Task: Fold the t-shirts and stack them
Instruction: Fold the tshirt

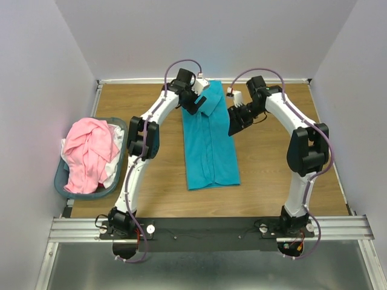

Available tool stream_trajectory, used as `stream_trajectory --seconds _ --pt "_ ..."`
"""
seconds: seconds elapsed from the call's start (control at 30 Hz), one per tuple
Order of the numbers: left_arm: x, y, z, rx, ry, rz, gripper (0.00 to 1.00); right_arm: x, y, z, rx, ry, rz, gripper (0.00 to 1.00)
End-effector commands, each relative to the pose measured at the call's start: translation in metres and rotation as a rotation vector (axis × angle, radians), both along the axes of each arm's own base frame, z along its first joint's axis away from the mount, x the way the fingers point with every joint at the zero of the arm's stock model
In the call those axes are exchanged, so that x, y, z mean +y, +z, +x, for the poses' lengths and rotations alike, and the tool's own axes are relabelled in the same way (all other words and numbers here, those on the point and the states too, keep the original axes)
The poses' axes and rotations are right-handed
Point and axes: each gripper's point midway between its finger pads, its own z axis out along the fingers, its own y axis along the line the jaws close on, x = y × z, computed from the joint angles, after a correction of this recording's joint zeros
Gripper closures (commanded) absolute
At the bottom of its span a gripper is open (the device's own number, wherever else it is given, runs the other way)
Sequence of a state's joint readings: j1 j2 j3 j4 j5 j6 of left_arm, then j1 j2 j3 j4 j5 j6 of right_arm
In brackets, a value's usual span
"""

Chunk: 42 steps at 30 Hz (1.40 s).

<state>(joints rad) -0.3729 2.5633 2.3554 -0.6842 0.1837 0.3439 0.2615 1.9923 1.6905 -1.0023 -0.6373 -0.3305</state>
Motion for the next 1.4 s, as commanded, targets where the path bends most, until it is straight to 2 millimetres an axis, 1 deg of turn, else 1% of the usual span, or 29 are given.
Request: stream_trajectory --seconds 0.0,0.03,0.07,0.1,0.17,0.2,0.23,0.27,0.3,0.33,0.37,0.4,0.53,0.6,0.63,0.67,0.7,0.73,0.77,0.8,0.83,0.9,0.93,0.97,1.1,1.13,1.2,1.3,1.37 --pt "-0.002 0.136 -0.002 -0.224 -0.072 -0.075 0.02 0.006 0.046 0.019 -0.163 0.020 0.026 0.48" --pt "-0.005 0.148 -0.012 -0.228 -0.102 -0.101 0.02 0.006 0.055 0.020 -0.189 0.025 0.031 0.40" --pt "-0.003 0.198 -0.026 -0.304 -0.124 -0.134 0.02 0.007 0.074 0.023 -0.253 0.037 0.042 0.37" --pt "-0.003 0.201 -0.036 -0.303 -0.139 -0.150 0.02 0.007 0.085 0.023 -0.284 0.043 0.048 0.33" --pt "-0.002 0.229 -0.055 -0.341 -0.161 -0.198 0.02 0.005 0.102 0.027 -0.362 0.063 0.043 0.30" --pt "0.002 0.268 -0.074 -0.409 -0.163 -0.232 0.02 0.003 0.115 0.027 -0.407 0.071 0.043 0.26" --pt "0.004 0.258 -0.084 -0.396 -0.174 -0.239 0.02 0.002 0.126 0.029 -0.448 0.078 0.036 0.12" --pt "0.007 0.266 -0.095 -0.416 -0.186 -0.246 0.02 -0.002 0.132 0.031 -0.501 0.106 0.017 0.00" --pt "0.011 0.293 -0.115 -0.489 -0.230 -0.249 0.02 -0.002 0.145 0.026 -0.551 0.138 0.027 0.00" --pt "0.010 0.280 -0.127 -0.475 -0.266 -0.254 0.02 -0.004 0.149 0.024 -0.601 0.185 0.018 0.00" --pt "0.012 0.284 -0.136 -0.497 -0.283 -0.255 0.02 -0.004 0.154 0.023 -0.628 0.202 0.022 0.00" --pt "0.017 0.302 -0.150 -0.547 -0.284 -0.267 0.02 -0.004 0.167 0.019 -0.681 0.220 0.033 0.00" --pt "0.025 0.273 -0.177 -0.537 -0.314 -0.258 0.02 0.000 0.161 0.007 -0.685 0.267 0.063 0.00" --pt "0.021 0.259 -0.201 -0.519 -0.474 -0.213 0.01 -0.003 0.142 -0.010 -0.642 0.307 0.049 0.00" --pt "0.020 0.230 -0.224 -0.439 -0.575 -0.202 0.01 -0.001 0.138 -0.024 -0.679 0.411 0.031 0.00" --pt "0.020 0.217 -0.237 -0.408 -0.615 -0.205 0.01 -0.010 0.126 -0.031 -0.661 0.425 -0.010 0.00" --pt "0.022 0.218 -0.256 -0.424 -0.657 -0.214 0.01 -0.009 0.090 -0.055 -0.591 0.486 -0.047 0.00" --pt "0.021 0.184 -0.279 -0.362 -0.705 -0.231 0.01 -0.010 0.077 -0.066 -0.591 0.526 -0.073 0.00" --pt "0.020 0.174 -0.292 -0.370 -0.736 -0.221 0.01 -0.016 0.059 -0.075 -0.580 0.552 -0.114 0.00" --pt "0.018 0.176 -0.309 -0.425 -0.770 -0.202 0.01 -0.015 0.042 -0.095 -0.584 0.587 -0.115 0.00" --pt "0.006 0.143 -0.335 -0.395 -0.833 -0.168 0.01 -0.014 0.031 -0.108 -0.569 0.612 -0.120 0.00" --pt "-0.002 0.125 -0.366 -0.413 -0.915 -0.152 0.01 -0.007 0.020 -0.130 -0.588 0.686 -0.129 0.01" --pt "0.000 0.110 -0.380 -0.426 -0.920 -0.135 0.02 -0.008 0.001 -0.143 -0.563 0.712 -0.136 0.03" --pt "-0.012 0.103 -0.401 -0.430 -0.987 -0.143 0.02 -0.004 -0.005 -0.150 -0.568 0.743 -0.145 0.04" --pt "-0.021 0.068 -0.435 -0.393 -1.069 -0.097 0.14 -0.004 -0.040 -0.164 -0.568 0.821 -0.186 0.15" --pt "-0.022 0.055 -0.437 -0.371 -1.073 -0.068 0.22 -0.007 -0.054 -0.165 -0.574 0.841 -0.209 0.20" --pt "-0.025 0.036 -0.444 -0.321 -1.104 -0.024 0.29 -0.005 -0.063 -0.160 -0.608 0.855 -0.222 0.25" --pt "-0.028 0.019 -0.437 -0.280 -1.086 0.032 0.34 -0.010 -0.082 -0.160 -0.611 0.891 -0.255 0.37" --pt "-0.027 0.010 -0.431 -0.263 -1.060 0.064 0.34 -0.012 -0.088 -0.160 -0.612 0.912 -0.262 0.39"
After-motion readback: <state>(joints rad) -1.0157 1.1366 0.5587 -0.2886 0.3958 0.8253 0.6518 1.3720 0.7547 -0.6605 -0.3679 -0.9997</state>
